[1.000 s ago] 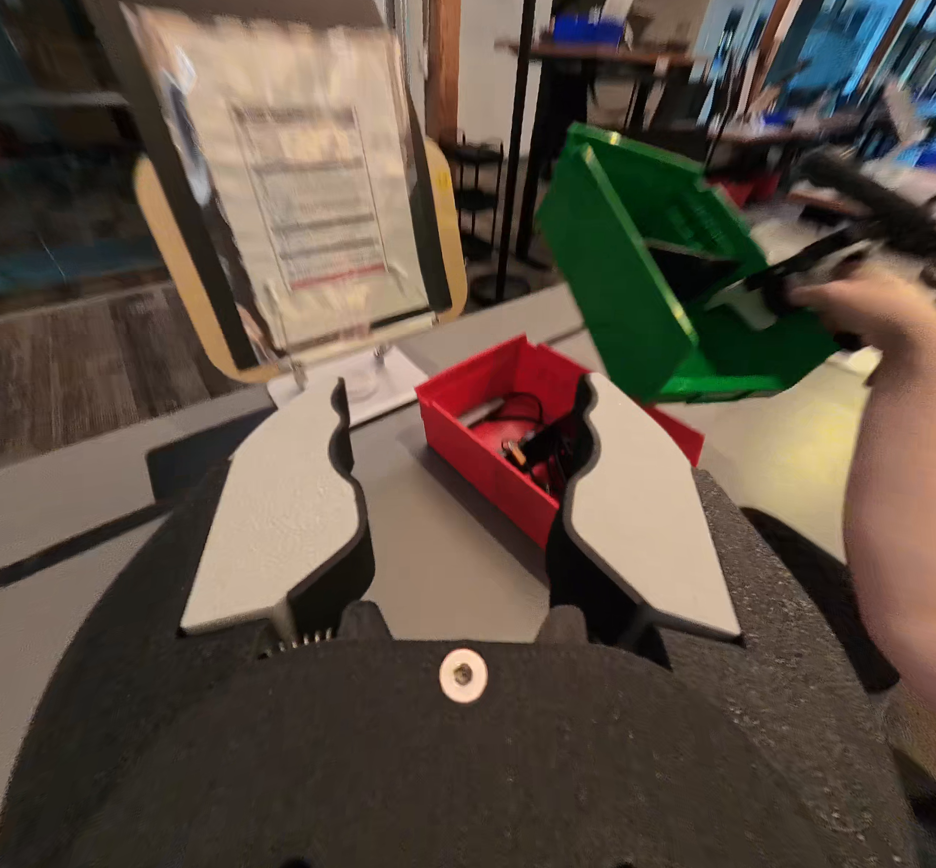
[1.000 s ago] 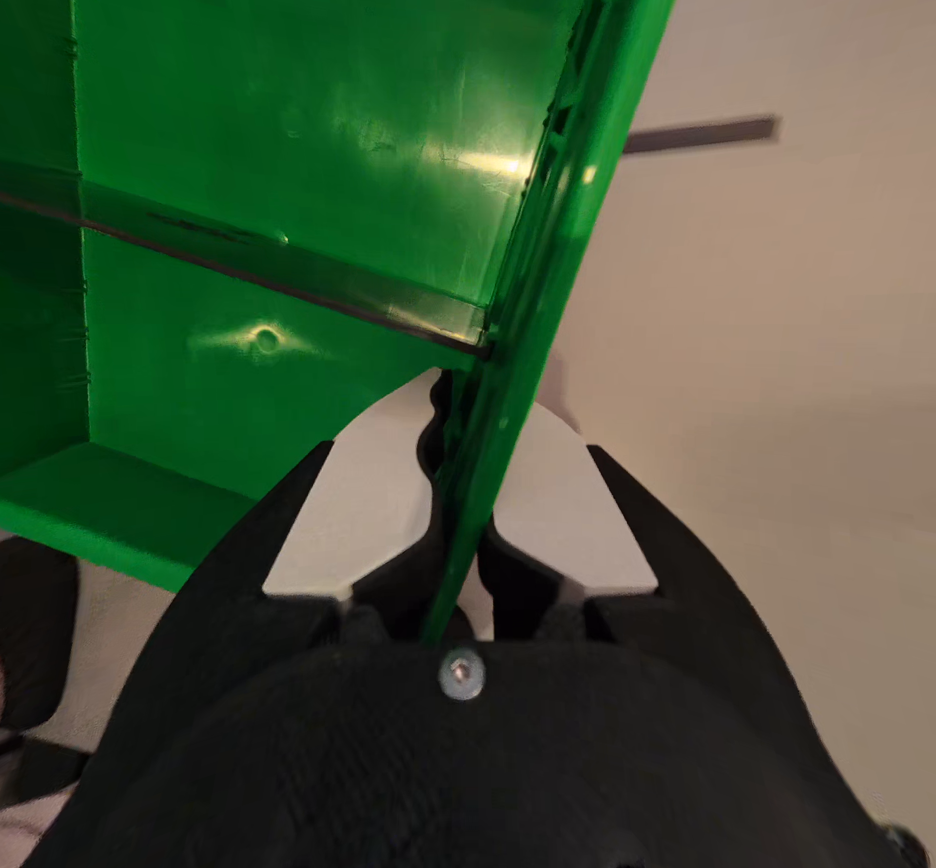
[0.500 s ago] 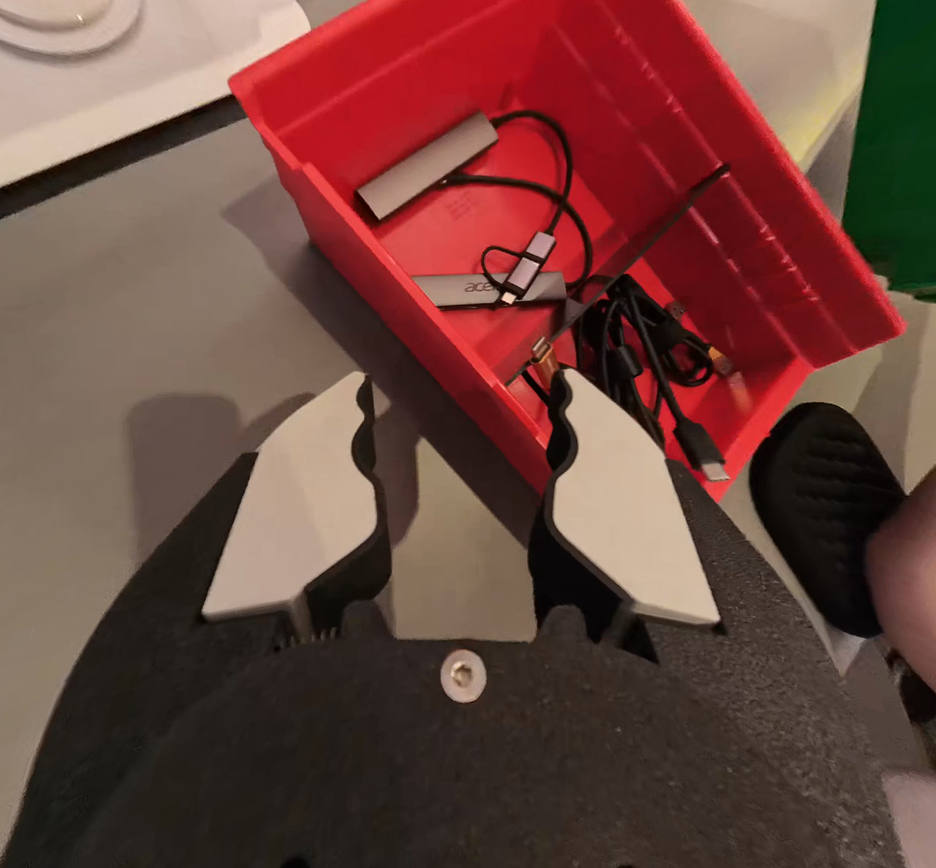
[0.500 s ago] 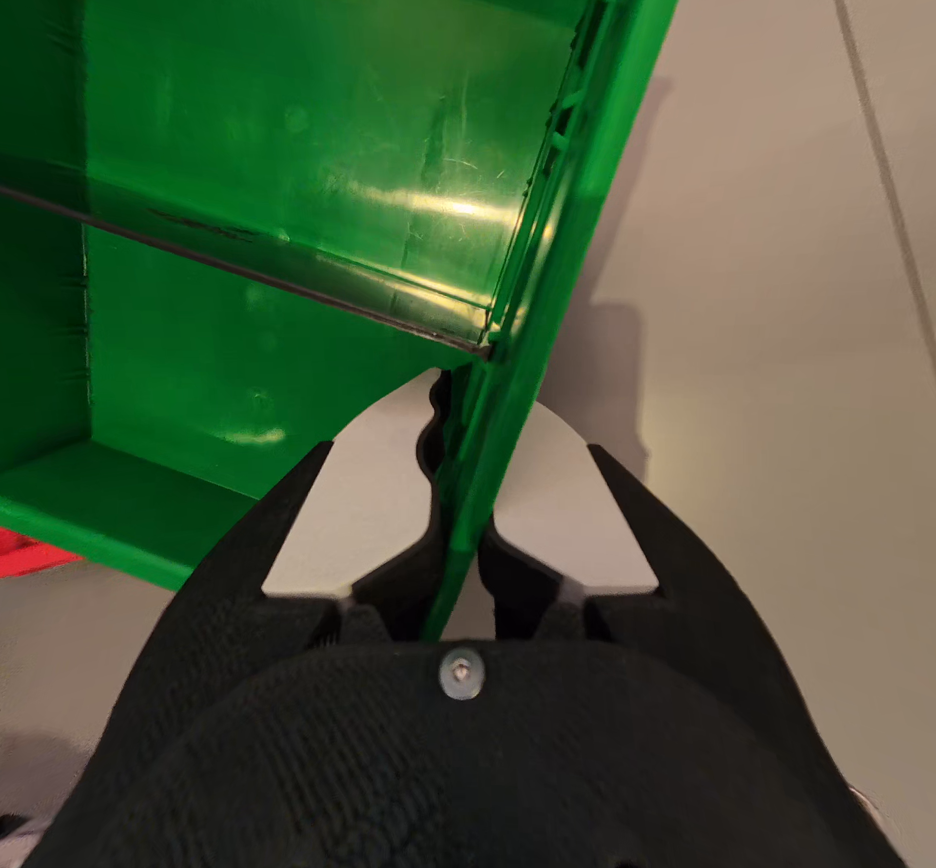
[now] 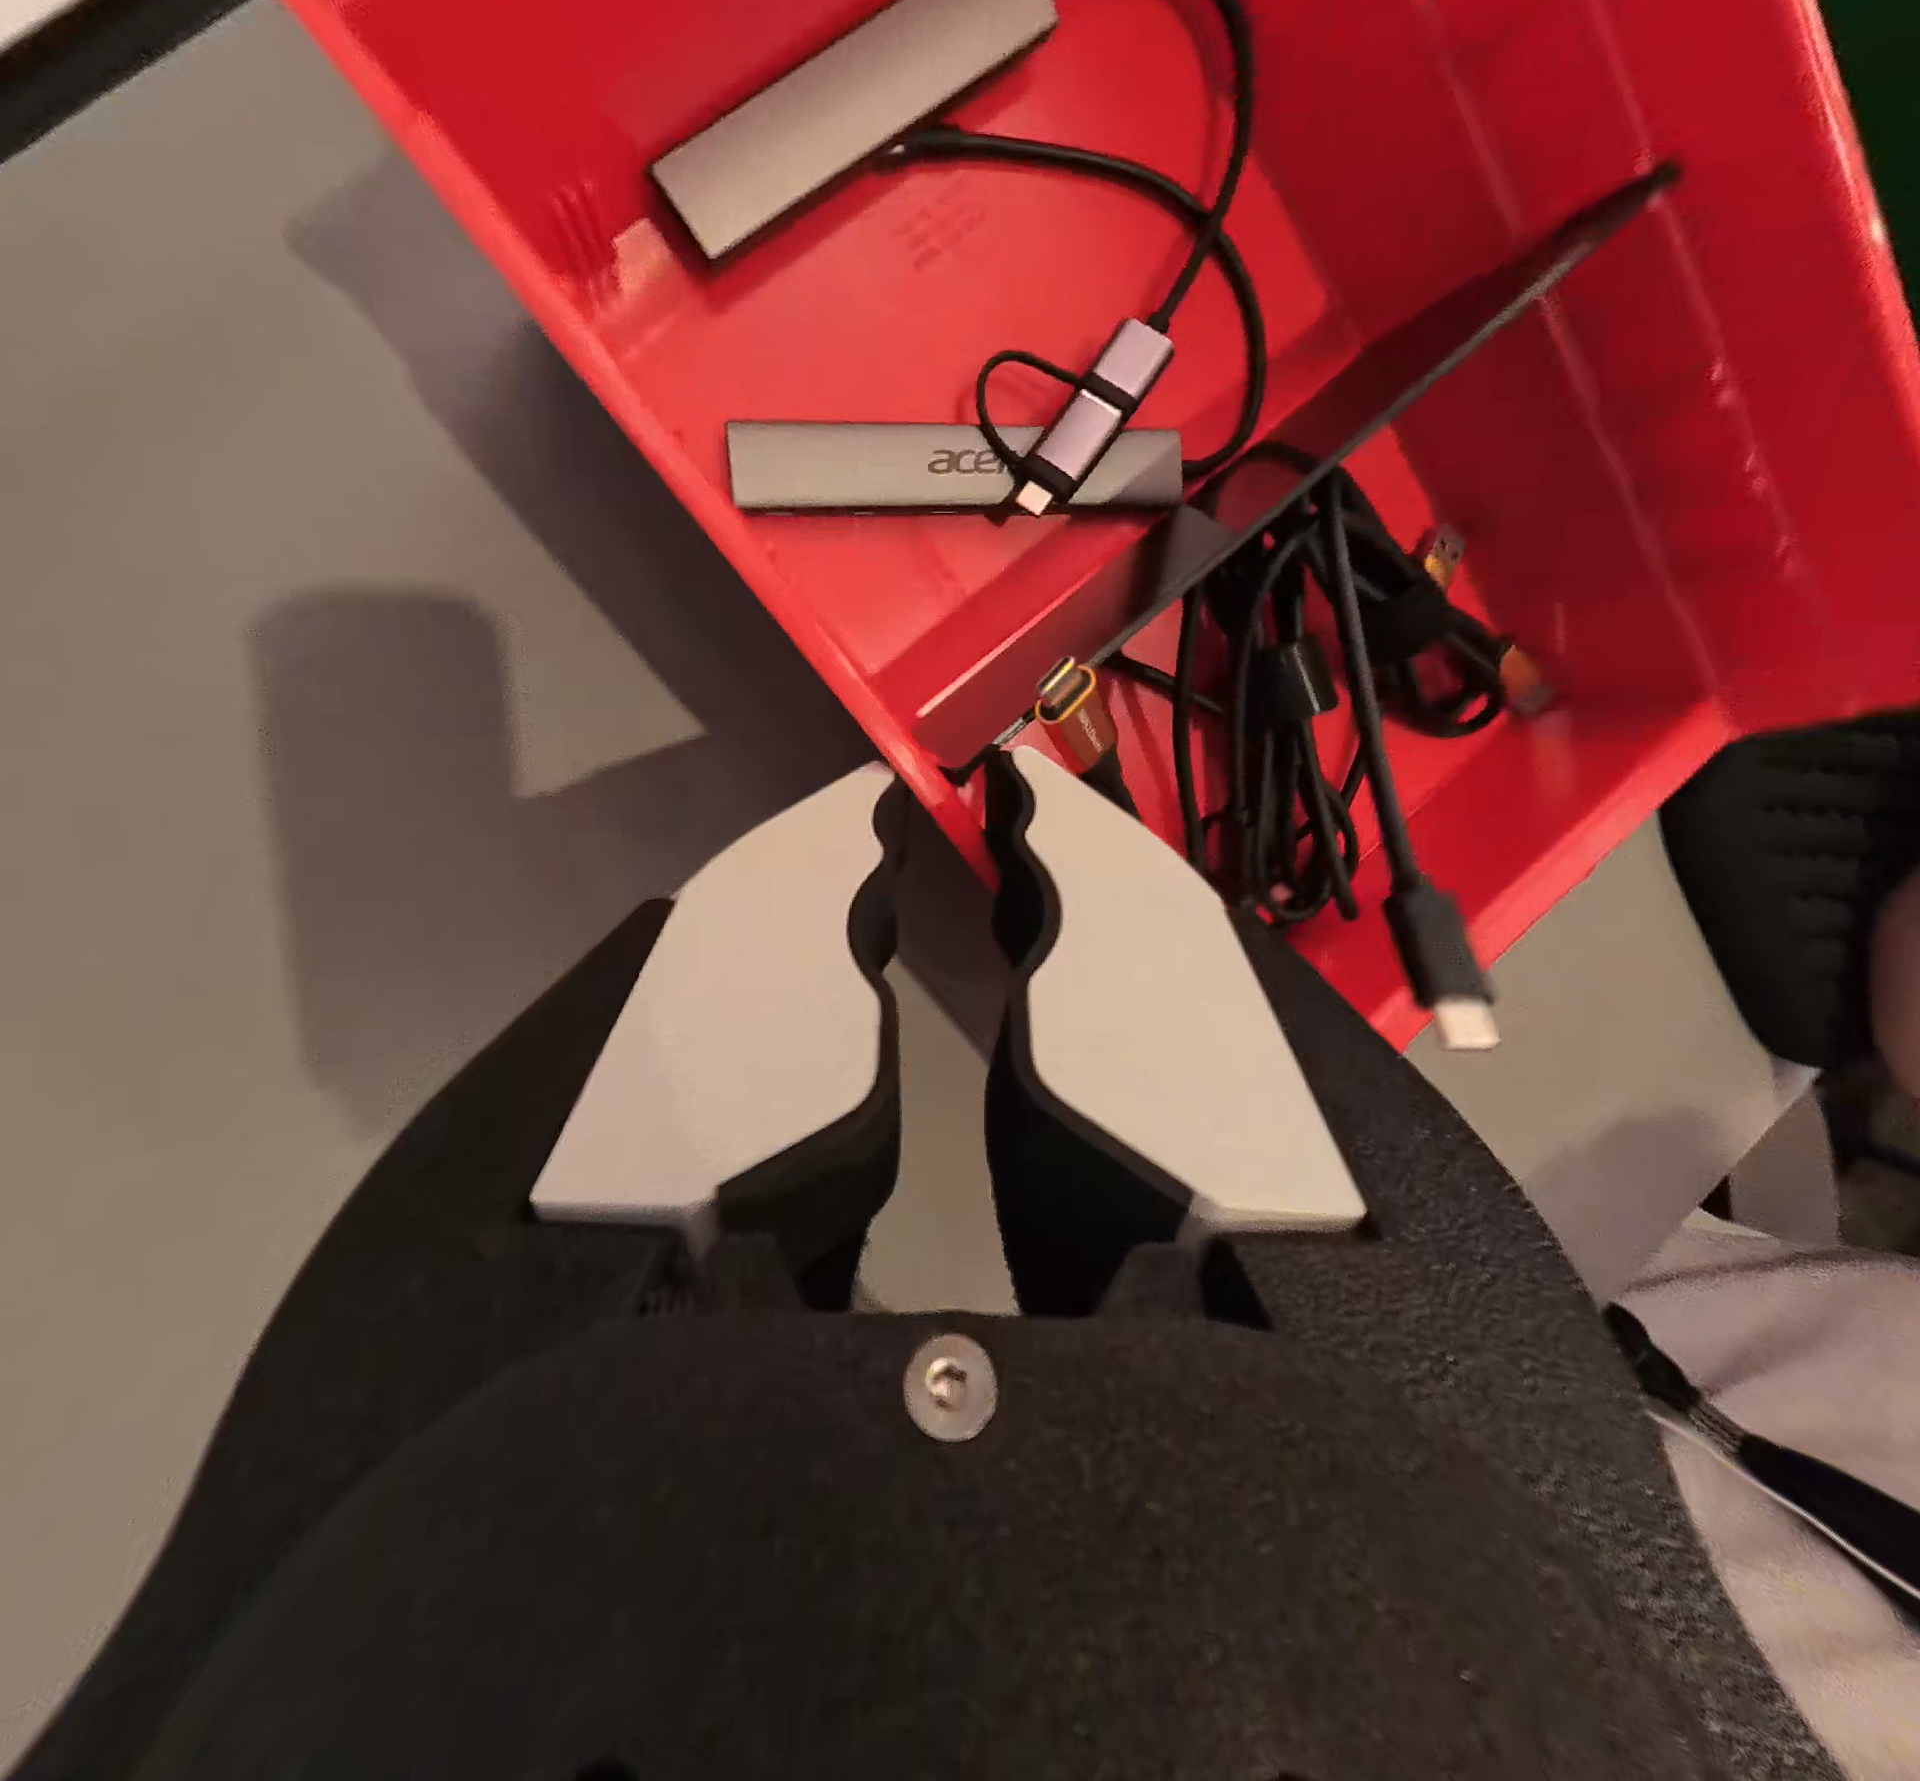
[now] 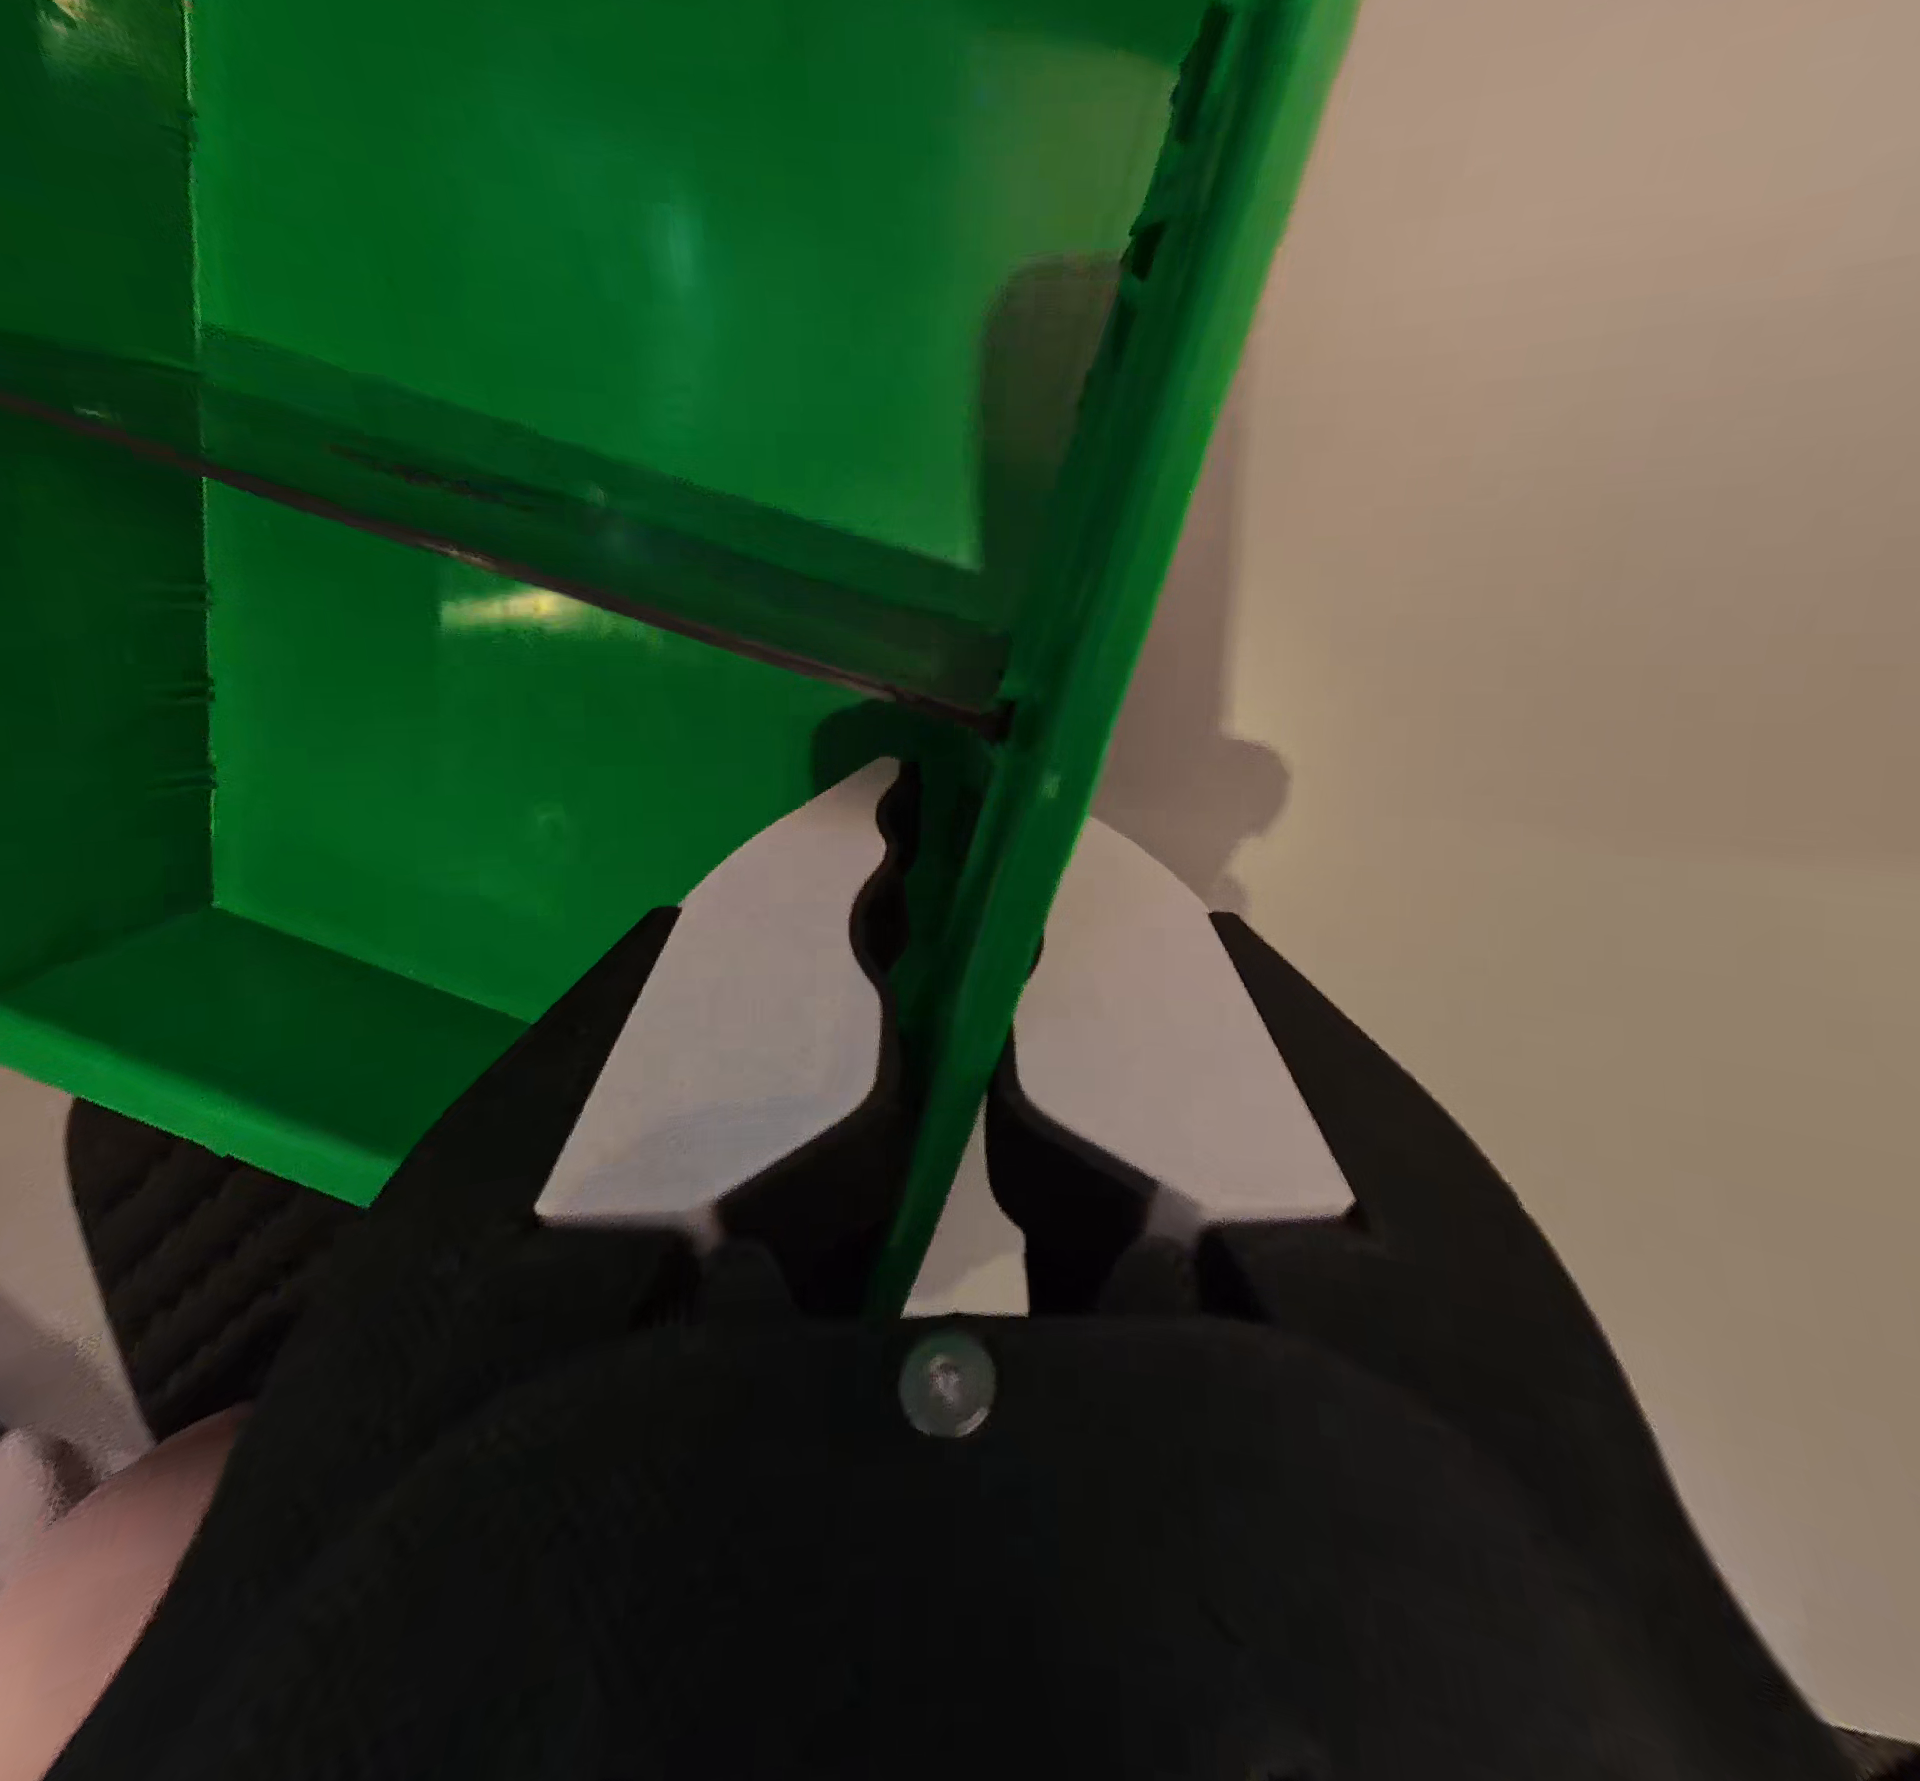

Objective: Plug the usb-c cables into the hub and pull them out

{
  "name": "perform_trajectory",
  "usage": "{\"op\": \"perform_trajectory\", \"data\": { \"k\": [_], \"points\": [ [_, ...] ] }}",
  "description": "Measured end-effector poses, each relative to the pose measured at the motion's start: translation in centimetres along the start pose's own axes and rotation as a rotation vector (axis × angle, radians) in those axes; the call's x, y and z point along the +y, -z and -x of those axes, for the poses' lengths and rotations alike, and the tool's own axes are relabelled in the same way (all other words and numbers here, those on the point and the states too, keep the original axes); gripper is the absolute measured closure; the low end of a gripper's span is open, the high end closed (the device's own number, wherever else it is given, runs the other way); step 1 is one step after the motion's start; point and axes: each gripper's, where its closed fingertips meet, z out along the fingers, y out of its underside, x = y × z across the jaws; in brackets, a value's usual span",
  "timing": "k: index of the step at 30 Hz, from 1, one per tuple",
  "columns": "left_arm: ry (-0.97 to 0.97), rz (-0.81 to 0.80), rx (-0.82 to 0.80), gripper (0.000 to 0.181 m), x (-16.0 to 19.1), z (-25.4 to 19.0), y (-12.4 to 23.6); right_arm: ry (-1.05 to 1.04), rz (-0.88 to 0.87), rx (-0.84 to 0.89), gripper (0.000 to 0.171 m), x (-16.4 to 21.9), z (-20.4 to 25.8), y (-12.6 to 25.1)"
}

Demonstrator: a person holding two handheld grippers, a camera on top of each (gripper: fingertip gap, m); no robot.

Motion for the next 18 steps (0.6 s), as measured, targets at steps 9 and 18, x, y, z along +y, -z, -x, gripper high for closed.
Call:
{"op": "perform_trajectory", "data": {
  "k": [9, 18],
  "points": [
    [0.315, -0.012, -0.247, 0.175, 7.8, 13.3, 7.9, 0.08, 0.042, -0.035, 0.158, -1.9, 3.1, -1.3],
    [0.453, -0.065, -0.391, 0.174, 15.4, 20.6, 13.7, 0.061, 0.051, -0.002, 0.159, -1.2, 0.6, -0.6]
  ]
}}
